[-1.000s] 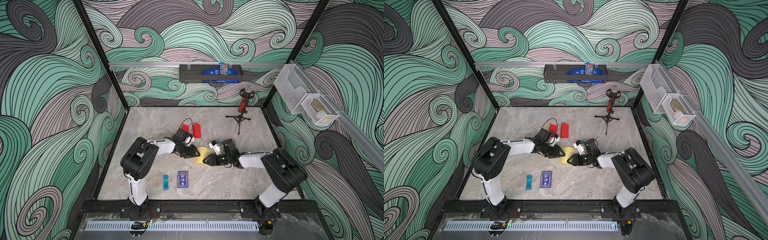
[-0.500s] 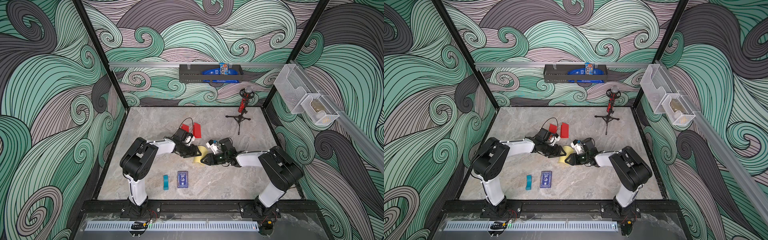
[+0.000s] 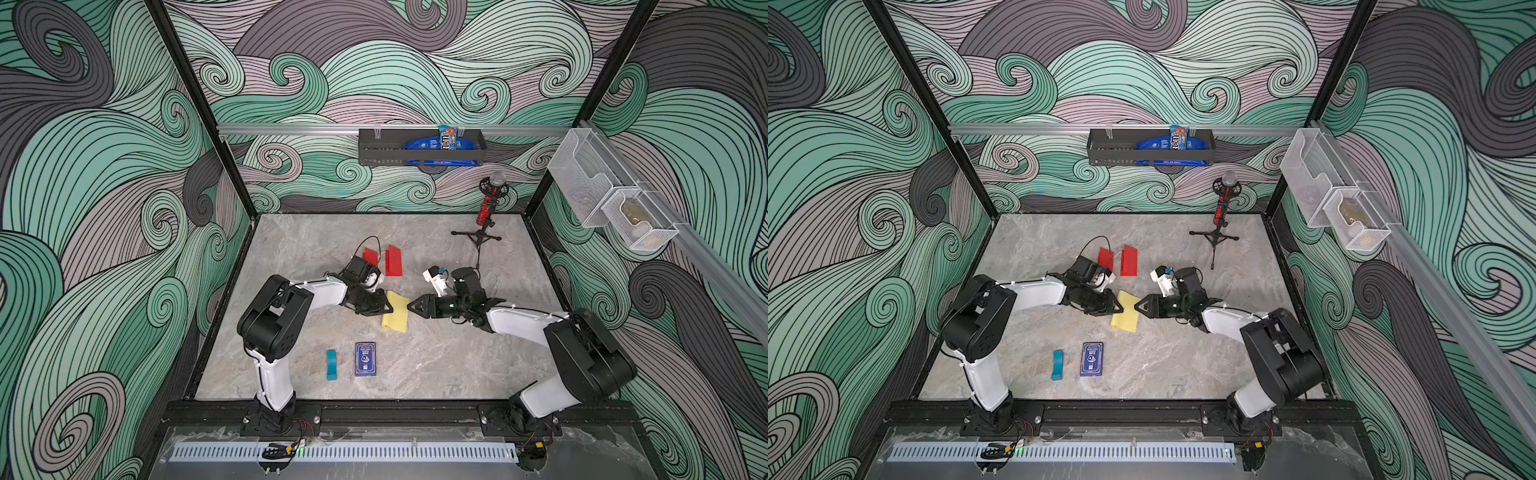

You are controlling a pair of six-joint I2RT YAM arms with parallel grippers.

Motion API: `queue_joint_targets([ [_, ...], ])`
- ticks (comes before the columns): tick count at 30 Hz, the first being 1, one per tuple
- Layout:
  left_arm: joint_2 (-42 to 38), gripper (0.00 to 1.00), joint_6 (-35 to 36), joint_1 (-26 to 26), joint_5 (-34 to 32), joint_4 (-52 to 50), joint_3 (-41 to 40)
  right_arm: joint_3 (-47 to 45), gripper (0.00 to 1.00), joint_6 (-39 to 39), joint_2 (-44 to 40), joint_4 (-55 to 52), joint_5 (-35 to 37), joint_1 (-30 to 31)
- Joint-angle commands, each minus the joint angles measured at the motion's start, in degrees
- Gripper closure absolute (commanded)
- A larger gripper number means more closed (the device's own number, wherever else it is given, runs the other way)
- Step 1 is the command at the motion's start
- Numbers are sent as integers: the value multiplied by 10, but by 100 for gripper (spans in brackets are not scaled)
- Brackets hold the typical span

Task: Fold the square paper along the opposite sides
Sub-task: Pick up the paper from the center of the board.

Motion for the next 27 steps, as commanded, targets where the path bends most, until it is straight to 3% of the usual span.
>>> queue_joint_targets([
  [1, -64, 72, -19, 18, 69, 13, 0, 10, 46, 23, -26, -4, -51, -21],
  [6, -121, 72, -64, 50, 150, 83, -33, -6, 37, 84, -45, 62, -138, -52],
  [10, -153, 72, -132, 66, 204, 182, -79, -43, 29, 220, -34, 255, -206, -67],
  [14, -160, 72, -149, 65, 215, 204, -89, -46, 31, 298, -5, 369, -227, -63],
  [27, -177, 72, -183, 65, 223, 245, -100, -12, 34, 285, 56, 346, -212, -34],
])
